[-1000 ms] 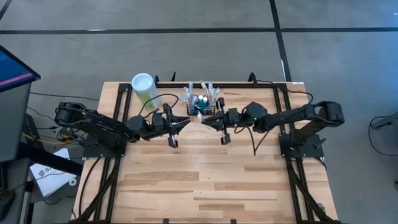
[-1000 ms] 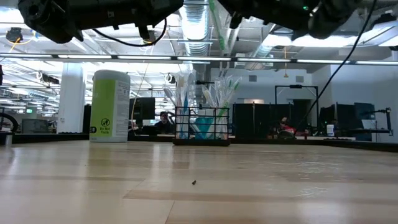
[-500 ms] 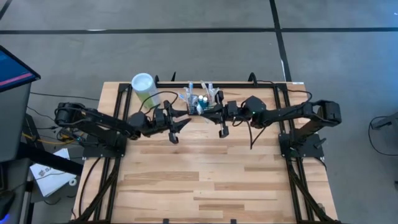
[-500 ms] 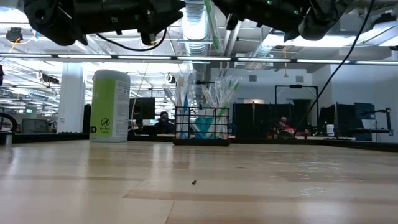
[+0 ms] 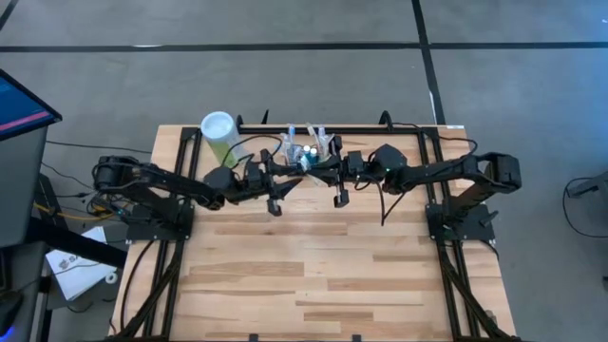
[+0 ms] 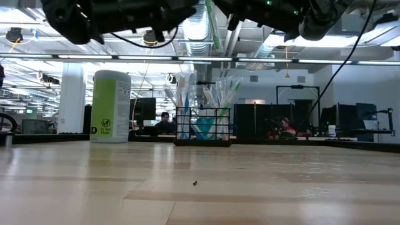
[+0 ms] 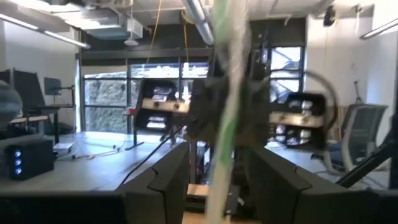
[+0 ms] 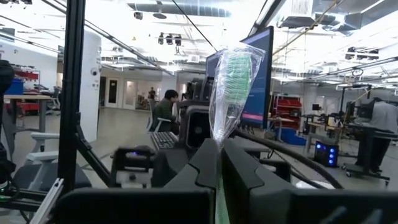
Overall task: Pick & Place toothbrushing station
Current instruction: Put the green toothbrush into the black wire organizer
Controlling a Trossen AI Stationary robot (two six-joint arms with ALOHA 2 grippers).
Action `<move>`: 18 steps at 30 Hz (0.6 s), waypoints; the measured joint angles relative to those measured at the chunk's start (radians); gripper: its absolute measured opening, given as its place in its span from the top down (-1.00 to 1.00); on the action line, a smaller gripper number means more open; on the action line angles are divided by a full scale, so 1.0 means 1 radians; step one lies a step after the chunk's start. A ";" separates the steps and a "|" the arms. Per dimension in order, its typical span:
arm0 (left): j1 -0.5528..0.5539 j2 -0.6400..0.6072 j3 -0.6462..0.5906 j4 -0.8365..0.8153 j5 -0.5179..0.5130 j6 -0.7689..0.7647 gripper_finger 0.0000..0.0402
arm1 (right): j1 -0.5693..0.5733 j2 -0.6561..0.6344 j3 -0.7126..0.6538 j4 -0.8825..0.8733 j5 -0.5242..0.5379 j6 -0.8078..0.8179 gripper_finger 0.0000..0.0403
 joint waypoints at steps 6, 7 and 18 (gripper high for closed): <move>0.003 0.070 0.066 0.001 0.000 0.022 0.28 | -0.009 0.000 0.000 -0.034 0.000 0.015 1.00; 0.003 0.077 0.074 0.000 0.001 0.023 0.28 | -0.009 0.000 0.000 -0.037 0.000 0.015 1.00; 0.009 0.090 0.099 -0.006 -0.001 0.025 0.38 | -0.008 0.000 0.000 -0.036 0.000 0.000 1.00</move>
